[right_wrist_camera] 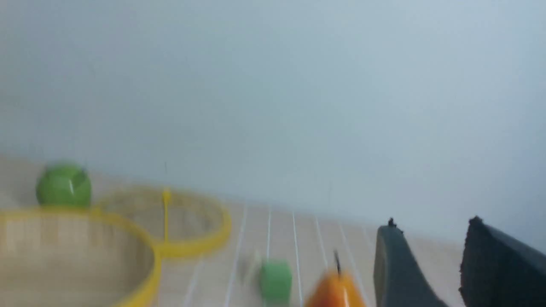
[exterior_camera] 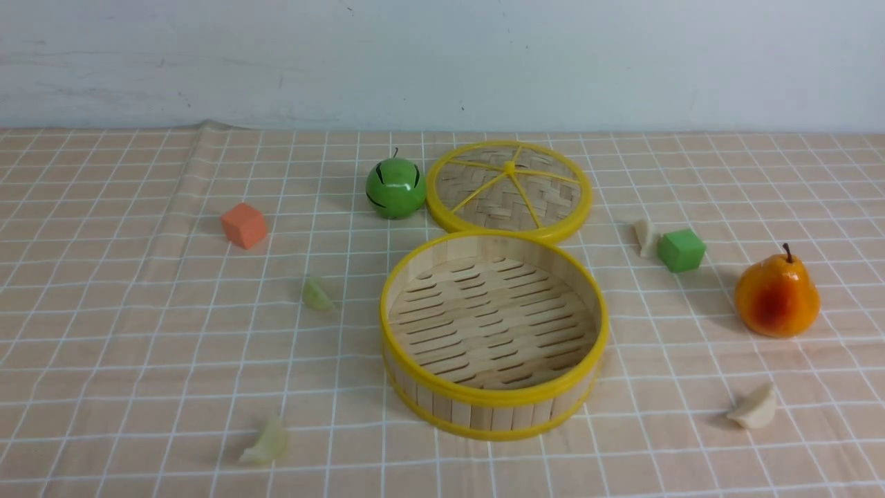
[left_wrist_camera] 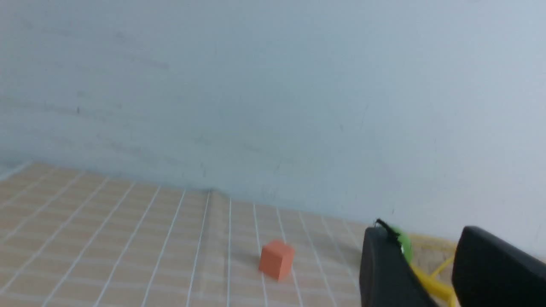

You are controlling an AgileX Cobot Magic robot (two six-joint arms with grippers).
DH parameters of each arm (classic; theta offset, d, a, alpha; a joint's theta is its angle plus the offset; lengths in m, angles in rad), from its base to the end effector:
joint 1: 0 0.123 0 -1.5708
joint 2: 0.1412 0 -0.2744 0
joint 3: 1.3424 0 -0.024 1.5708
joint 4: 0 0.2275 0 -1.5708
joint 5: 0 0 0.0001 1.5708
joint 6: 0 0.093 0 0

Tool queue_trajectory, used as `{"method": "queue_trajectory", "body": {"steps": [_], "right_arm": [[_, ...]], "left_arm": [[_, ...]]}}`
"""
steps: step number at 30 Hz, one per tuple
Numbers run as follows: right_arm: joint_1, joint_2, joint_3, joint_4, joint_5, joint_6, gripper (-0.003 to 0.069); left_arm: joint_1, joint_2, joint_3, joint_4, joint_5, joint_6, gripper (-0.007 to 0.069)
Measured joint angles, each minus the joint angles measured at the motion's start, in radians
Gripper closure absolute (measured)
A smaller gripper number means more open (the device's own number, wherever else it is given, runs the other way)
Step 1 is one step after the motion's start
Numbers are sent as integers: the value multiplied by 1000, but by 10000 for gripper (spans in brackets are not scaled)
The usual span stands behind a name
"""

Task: Put the dumplings into the steamer on the table with the brown tablecloth.
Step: 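Reach for and grasp a dumpling on the table with the left gripper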

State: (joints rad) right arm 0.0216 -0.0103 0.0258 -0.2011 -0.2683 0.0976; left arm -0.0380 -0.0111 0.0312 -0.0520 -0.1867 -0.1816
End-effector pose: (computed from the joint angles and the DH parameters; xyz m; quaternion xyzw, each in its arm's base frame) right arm 0.0408 0.0058 0.2295 -0.0557 0.5769 -0.0152 0.8148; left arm 0.0433 -0.0008 0.2210 -0.0633 0.6088 -0.1038 0.7840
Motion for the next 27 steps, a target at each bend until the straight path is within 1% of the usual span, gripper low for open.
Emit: {"method": "queue_trajectory", "body": {"steps": [1, 3, 4, 5, 7, 9, 11, 12, 14, 16, 17, 18, 19, 21, 23, 24, 25, 27], "right_arm": [[0, 0, 0, -1, -114, 1, 419], [0, 0, 0, 0, -219, 22, 419], [0, 0, 0, 4, -244, 37, 419], [0, 0, 0, 6, -247, 47, 419], [0, 0, 0, 25, -265, 127, 419], [0, 0, 0, 46, -270, 180, 419], [0, 0, -1, 72, -270, 215, 431], [0, 0, -5, 82, -263, 223, 443], [0, 4, -35, 105, -234, 229, 481], [0, 31, -96, 122, -189, 226, 550], [0, 40, -103, 123, -183, 225, 558], [0, 60, -140, 127, -157, 216, 592], [0, 120, -208, 132, -105, 180, 660], [0, 197, -269, 133, -42, 133, 676], [0, 295, -323, 134, 37, 81, 676], [0, 306, -328, 135, 46, 70, 676], [0, 347, -345, 136, 80, 52, 675], [0, 496, -406, 142, 246, 45, 673]], "left_arm": [[0, 0, 0, 0, -62, 0, 386], [0, 0, 0, 0, -161, -20, 386], [0, 0, 0, 0, -205, -45, 386], [0, 0, 0, 0, -213, -51, 386], [0, 0, 0, -2, -301, -159, 386], [0, 0, 0, -15, -356, -252, 392], [0, 0, -3, -25, -383, -357, 410], [0, 0, -15, -29, -372, -399, 428], [0, 0, -70, -31, -318, -440, 479], [0, 23, -165, -19, -241, -444, 557], [0, 23, -176, -19, -234, -444, 565], [0, 53, -230, -4, -202, -434, 608], [0, 128, -324, 32, -154, -410, 638], [0, 220, -403, 61, -127, -379, 638], [0, 337, -464, 75, -120, -362, 638], [0, 350, -475, 75, -118, -359, 638], [0, 413, -499, 79, -116, -357, 638], [-1, 586, -546, 95, -86, -387, 638]]}}
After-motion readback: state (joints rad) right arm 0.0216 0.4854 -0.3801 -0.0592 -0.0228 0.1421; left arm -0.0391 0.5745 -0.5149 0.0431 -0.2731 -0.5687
